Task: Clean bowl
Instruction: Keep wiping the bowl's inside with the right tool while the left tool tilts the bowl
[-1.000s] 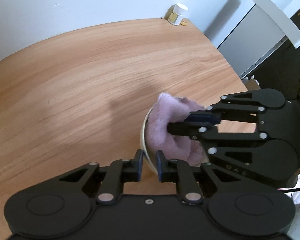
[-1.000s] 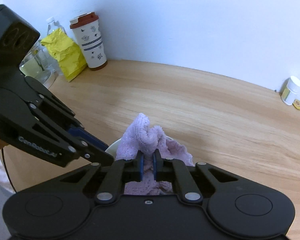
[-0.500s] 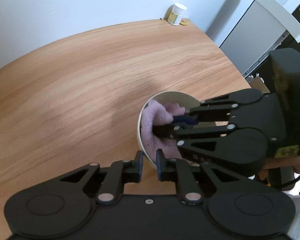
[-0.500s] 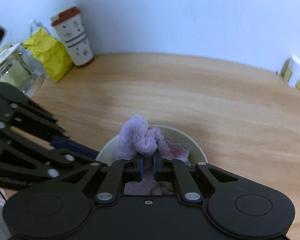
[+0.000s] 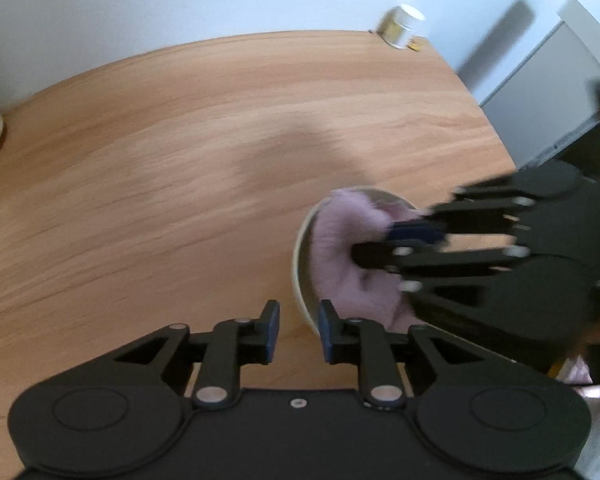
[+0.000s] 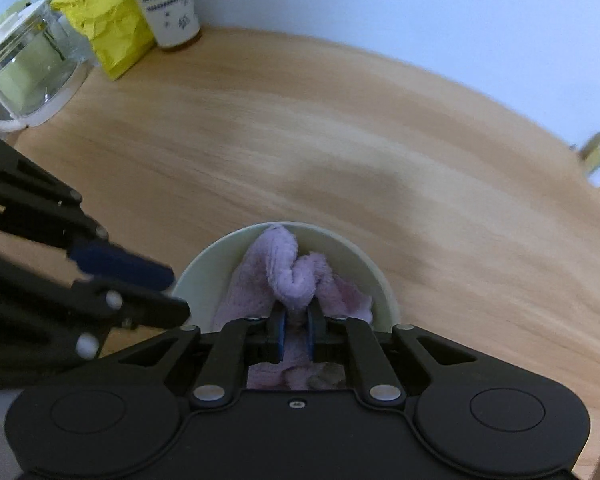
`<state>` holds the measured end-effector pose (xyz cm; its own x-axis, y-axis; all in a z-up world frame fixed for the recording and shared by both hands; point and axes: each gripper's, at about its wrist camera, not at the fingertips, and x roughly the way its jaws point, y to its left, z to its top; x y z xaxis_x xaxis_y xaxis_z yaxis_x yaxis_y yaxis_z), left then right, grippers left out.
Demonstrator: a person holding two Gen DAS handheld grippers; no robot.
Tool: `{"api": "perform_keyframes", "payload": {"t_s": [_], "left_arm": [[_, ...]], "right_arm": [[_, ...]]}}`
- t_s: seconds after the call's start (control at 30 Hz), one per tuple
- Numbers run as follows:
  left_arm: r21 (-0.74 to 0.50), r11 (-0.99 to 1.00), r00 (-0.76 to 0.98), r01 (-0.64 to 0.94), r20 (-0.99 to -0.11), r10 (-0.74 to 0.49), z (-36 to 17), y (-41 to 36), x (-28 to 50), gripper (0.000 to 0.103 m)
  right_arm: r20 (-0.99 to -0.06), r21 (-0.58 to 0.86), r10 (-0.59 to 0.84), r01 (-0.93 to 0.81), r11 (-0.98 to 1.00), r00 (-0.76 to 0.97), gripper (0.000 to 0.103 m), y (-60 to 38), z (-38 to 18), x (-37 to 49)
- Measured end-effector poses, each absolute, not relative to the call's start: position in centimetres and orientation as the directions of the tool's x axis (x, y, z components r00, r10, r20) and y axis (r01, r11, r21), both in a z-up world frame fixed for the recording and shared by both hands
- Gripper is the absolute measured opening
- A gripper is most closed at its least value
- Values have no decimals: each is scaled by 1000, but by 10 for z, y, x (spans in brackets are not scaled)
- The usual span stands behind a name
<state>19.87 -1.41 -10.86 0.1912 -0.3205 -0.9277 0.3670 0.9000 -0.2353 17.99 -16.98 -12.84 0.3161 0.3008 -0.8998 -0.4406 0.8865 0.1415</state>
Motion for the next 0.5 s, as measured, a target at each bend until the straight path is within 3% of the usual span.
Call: {"api": "perform_keyframes", "payload": {"t_s": [0.17,0.23,0.5], "left_arm": [[-243,891,202,384,-919,-339,-113,-18,207,19],[-234,889,203,395,-921,-333,-117,-21,209,6],[-254,884,201,393,-914,-352,-118,-24,203,8]], "right_arm": [[-860,148,321,-407,901,397,11,-179,-119,170],[-862,132,297,-385,914,410,11,-177,-123,171],[-884,68,219,-351,934,413,10,-169,-135,185]]}}
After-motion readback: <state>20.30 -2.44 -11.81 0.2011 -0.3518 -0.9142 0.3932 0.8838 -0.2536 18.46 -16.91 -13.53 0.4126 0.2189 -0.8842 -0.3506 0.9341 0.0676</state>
